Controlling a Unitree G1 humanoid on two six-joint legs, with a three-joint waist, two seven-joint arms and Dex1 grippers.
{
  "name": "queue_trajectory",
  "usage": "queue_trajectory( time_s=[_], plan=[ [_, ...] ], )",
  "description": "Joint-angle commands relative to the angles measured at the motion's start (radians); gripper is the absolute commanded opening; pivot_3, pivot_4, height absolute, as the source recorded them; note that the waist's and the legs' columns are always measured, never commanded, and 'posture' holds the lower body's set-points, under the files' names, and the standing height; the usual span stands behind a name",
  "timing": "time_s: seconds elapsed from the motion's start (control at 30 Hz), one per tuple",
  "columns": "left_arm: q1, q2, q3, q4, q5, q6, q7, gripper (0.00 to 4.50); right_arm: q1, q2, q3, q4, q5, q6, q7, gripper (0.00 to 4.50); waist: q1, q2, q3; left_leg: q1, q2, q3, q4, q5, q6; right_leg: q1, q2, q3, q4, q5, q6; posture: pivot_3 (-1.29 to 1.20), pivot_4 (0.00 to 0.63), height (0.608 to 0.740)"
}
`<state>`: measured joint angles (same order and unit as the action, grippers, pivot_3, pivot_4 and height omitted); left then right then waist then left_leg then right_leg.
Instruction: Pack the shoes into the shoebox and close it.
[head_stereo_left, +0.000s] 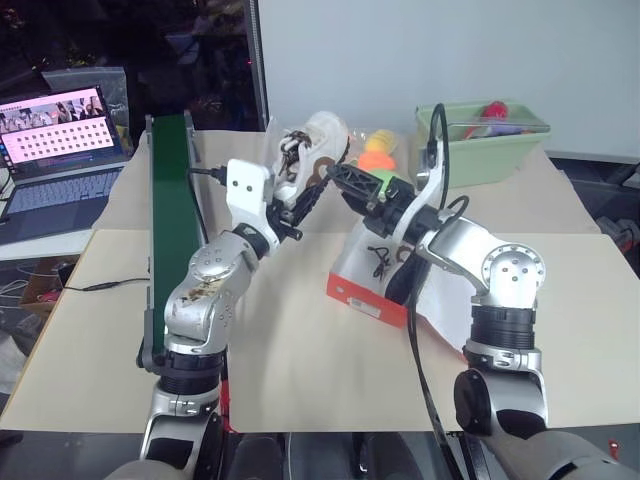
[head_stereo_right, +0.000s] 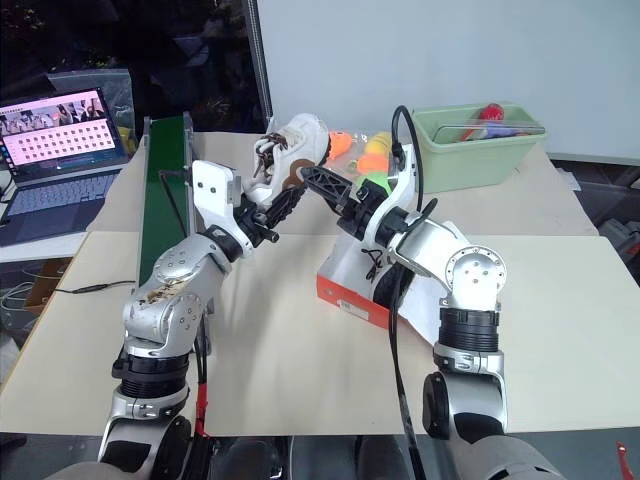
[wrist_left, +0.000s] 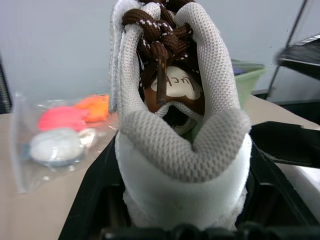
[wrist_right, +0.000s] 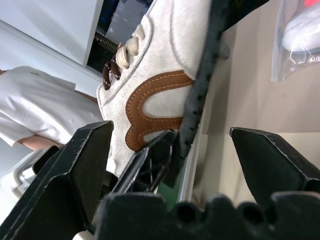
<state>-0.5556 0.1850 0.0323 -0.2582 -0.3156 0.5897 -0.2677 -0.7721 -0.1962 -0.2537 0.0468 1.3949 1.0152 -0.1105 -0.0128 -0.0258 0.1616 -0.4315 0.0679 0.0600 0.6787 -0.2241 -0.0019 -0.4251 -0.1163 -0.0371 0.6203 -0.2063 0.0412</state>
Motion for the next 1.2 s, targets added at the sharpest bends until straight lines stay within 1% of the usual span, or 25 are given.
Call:
queue_trajectory(
  time_s=[0.03,0.33,0.43,0.63,0.87,0.9,1.0,1.07,1.1,1.2],
  plan=[
    [-0.019,0.003,0.012,-0.041,-0.007,-0.034,-0.005,2.25,-0.007,-0.009,-0.012,-0.029,0.008,0.000,0.022,4.50,0.000,0.000,0.000,0.000,0.000,0.000,0.000,0.000,0.000,0.000,0.000,0.000,0.000,0.000,0.000,0.00,0.150,0.729],
    [-0.013,-0.013,-0.005,-0.070,-0.035,-0.022,-0.023,2.25,-0.011,0.005,-0.002,-0.017,-0.007,-0.010,0.039,4.50,0.001,0.000,0.000,0.000,0.000,0.000,0.000,0.000,0.000,0.000,0.000,0.000,0.000,0.000,0.000,0.00,0.150,0.729],
    [0.019,-0.019,-0.055,-0.100,-0.099,0.016,-0.103,2.25,-0.038,0.047,-0.008,0.049,-0.035,-0.055,0.073,4.50,-0.001,0.000,0.000,0.000,0.000,0.000,0.000,0.000,0.000,0.000,0.000,0.000,0.000,0.000,0.000,0.00,0.150,0.729],
    [0.010,-0.032,-0.029,-0.133,-0.218,0.101,-0.130,2.25,-0.080,0.084,-0.019,0.116,-0.084,-0.093,0.125,4.50,-0.002,0.000,0.000,0.000,0.001,0.000,0.000,0.000,0.000,0.000,0.001,0.000,0.000,0.000,0.000,0.00,0.150,0.729],
    [0.003,-0.005,-0.033,-0.125,-0.202,0.103,-0.107,2.25,-0.097,0.102,-0.041,0.113,-0.107,-0.108,0.139,4.50,0.001,0.001,0.000,0.000,0.000,0.000,0.000,0.000,0.000,0.000,0.001,0.000,-0.001,0.000,0.000,0.00,0.150,0.729],
    [0.002,-0.003,-0.033,-0.124,-0.200,0.102,-0.104,2.22,-0.098,0.104,-0.042,0.109,-0.109,-0.107,0.138,4.09,0.001,0.001,0.000,0.000,0.000,0.000,0.000,0.000,0.000,0.000,0.001,0.000,-0.001,0.000,0.000,0.00,0.150,0.729],
    [-0.003,0.000,-0.034,-0.117,-0.195,0.095,-0.100,2.22,-0.100,0.107,-0.047,0.106,-0.117,-0.104,0.138,3.23,0.001,0.001,0.000,0.000,0.001,0.000,0.000,0.000,0.000,0.000,0.001,0.000,-0.001,0.000,0.000,0.00,0.150,0.729],
    [-0.006,0.007,-0.041,-0.107,-0.171,0.084,-0.090,2.22,-0.098,0.110,-0.045,0.085,-0.115,-0.097,0.132,2.44,0.001,0.001,0.000,0.000,0.000,0.000,0.000,0.000,0.000,0.000,0.001,0.000,-0.001,0.000,0.000,0.00,0.150,0.729],
    [-0.006,0.011,-0.045,-0.103,-0.160,0.079,-0.087,2.22,-0.096,0.111,-0.043,0.077,-0.116,-0.094,0.130,2.21,0.000,0.001,0.000,0.000,0.000,0.000,0.000,0.000,0.000,0.000,0.001,0.000,-0.001,0.000,0.000,0.00,0.150,0.729],
    [-0.005,0.011,-0.050,-0.096,-0.149,0.072,-0.084,2.22,-0.093,0.121,-0.043,0.062,-0.107,-0.086,0.115,1.28,0.000,0.001,0.000,0.000,0.000,0.000,-0.001,0.000,0.000,0.000,0.001,0.000,-0.002,0.000,0.000,0.00,0.150,0.729]
  ],
)
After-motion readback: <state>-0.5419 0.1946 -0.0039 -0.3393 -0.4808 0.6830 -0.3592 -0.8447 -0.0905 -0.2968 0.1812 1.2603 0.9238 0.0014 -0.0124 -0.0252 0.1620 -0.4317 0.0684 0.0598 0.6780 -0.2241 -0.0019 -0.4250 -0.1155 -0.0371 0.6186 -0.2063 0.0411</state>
